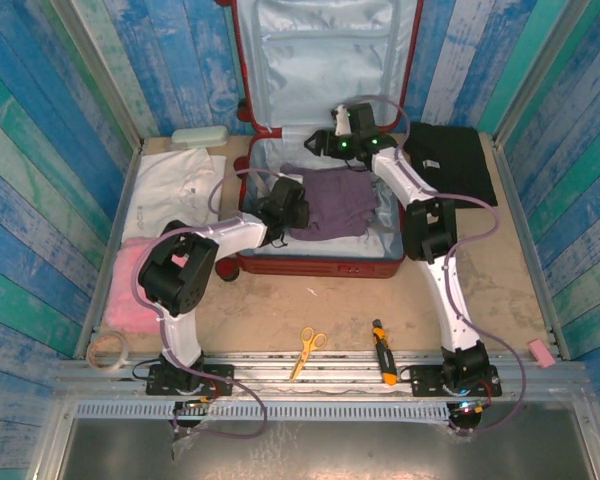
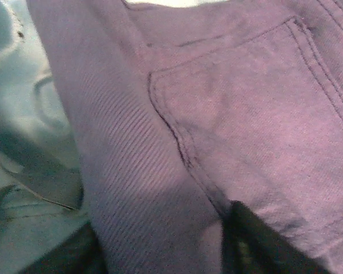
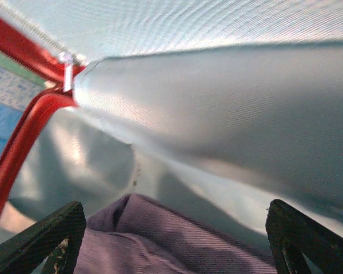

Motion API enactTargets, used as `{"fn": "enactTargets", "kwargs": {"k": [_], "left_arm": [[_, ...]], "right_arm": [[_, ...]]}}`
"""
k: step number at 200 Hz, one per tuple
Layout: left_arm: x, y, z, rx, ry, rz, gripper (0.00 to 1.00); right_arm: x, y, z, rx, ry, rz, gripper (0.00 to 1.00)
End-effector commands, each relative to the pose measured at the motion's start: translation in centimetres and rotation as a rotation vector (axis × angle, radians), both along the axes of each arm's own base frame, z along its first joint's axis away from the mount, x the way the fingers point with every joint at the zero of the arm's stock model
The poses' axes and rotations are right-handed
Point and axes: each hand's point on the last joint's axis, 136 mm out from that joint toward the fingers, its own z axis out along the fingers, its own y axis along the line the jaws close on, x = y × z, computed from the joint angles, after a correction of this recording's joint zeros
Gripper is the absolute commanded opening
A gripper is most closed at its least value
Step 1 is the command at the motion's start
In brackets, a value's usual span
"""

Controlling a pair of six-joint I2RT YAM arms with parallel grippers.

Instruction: Pack the luggage

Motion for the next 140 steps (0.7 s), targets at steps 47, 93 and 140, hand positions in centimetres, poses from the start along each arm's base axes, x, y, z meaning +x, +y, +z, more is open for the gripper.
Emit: {"fn": "enactTargets", "kwargs": {"k": [47,93,140], "left_arm": [[2.4,7.6,12.5,0.005,-0.197,0.232,0.83],[0.6,4.6,17.0,-0.183,-0.225,0.085,0.66],[-1.3,0.7,15.7,-0.304,-0.158,-0.041,0.73]], "right_arm": [[-2.2,-15.3,7.3,-0.020,0.055,-0.229,0.83],[-7.0,-24.0,5.5,-0.319,0.059,-0.387,0.86],[-8.3,-34.2,-1.0,-0.482,0.321,-0.517,0.87]]}}
